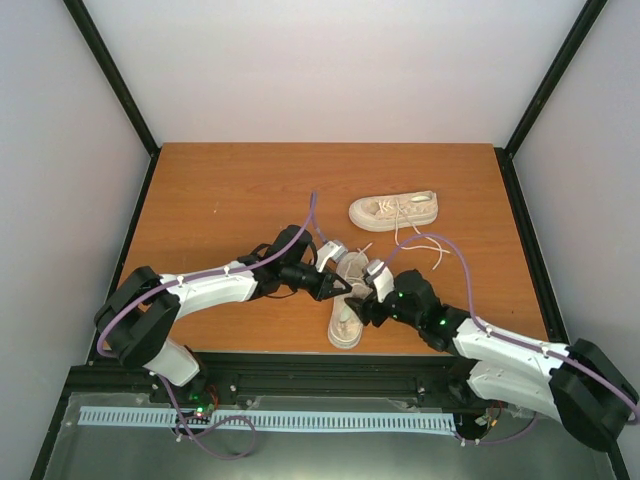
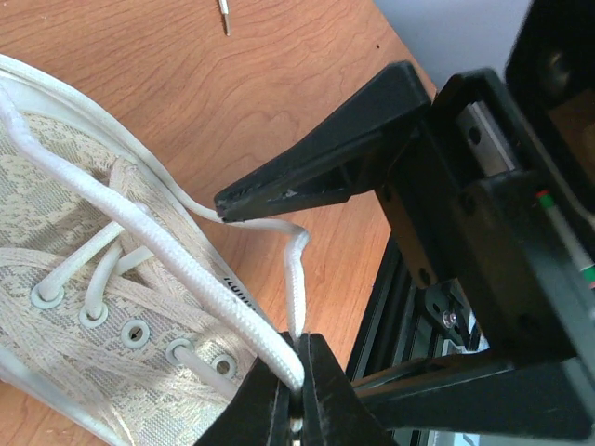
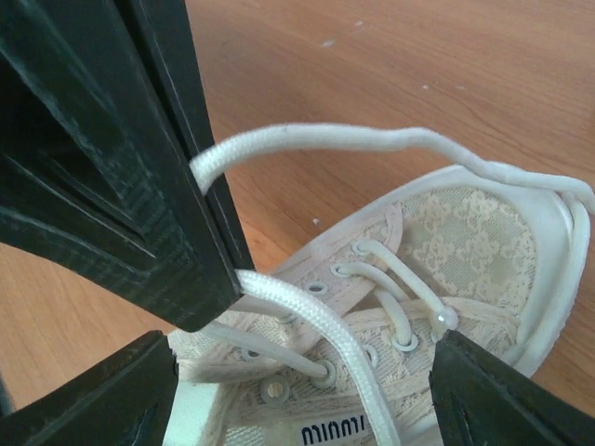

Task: Tie the shoes
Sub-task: Tie the shoelace on the shoe.

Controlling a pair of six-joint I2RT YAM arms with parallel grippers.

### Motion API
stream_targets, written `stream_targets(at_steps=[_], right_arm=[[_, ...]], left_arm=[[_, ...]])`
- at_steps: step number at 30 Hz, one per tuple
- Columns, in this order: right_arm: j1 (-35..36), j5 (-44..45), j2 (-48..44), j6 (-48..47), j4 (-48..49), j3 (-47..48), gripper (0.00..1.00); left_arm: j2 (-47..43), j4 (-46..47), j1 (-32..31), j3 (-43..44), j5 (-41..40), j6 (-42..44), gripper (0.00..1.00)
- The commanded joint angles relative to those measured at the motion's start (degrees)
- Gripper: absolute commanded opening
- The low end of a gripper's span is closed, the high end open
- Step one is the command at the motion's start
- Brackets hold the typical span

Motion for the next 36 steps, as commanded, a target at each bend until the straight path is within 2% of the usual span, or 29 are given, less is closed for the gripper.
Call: stream_targets(at_steps=[1, 5, 14, 19, 22, 24, 25, 27, 32, 36], right_arm=[[3.75, 11.18, 2.91, -3.43, 1.77, 2.35, 0.74], [6.47, 16.33, 4.91, -4.34, 2.84, 2.89, 0.68], [8.98, 22.11, 3.68, -5.10, 8.40, 0.21, 0.35], [8.99, 21.35, 1.25, -4.70, 9.87, -1.29, 0.04], [8.99, 21.95, -0.37, -3.71, 10.32, -2.42, 0.03], [8.98, 22.72, -1.22, -2.89, 10.11, -3.02, 0.03], [8.99, 23.04, -1.36, -2.48, 9.86, -3.06, 0.03], [8.99, 23.01, -1.43, -1.86, 9.41, -2.98, 0.03], [8.90, 22.25, -0.66, -0.44, 9.09, -2.87, 0.03], [8.59, 21.21, 0.45, 0.91, 7.86, -1.75, 0.03]], left_arm=[[-1.54, 0.11, -0.14, 2.20, 2.38, 1.03, 0.01], [-1.54, 0.26, -0.14, 2.21, 2.63, 1.00, 0.01], [-0.04, 0.76, -0.14, 2.56, 2.55, 0.47, 0.01], [1.34, 1.78, -0.14, 2.91, 2.70, -0.30, 0.11], [0.86, 2.07, -0.14, 2.53, 1.63, -0.31, 0.19], [0.08, 2.00, -0.14, 2.11, 0.43, -0.22, 0.29], [-0.76, 1.43, -0.14, 2.00, -1.08, 0.09, 0.37], [-2.85, -0.05, -0.14, 1.37, -3.72, 1.07, 0.46], [-11.81, -1.39, -0.14, -3.33, -17.78, 3.98, 0.61], [-18.45, 4.02, -0.98, -8.59, -26.25, 8.54, 0.74]])
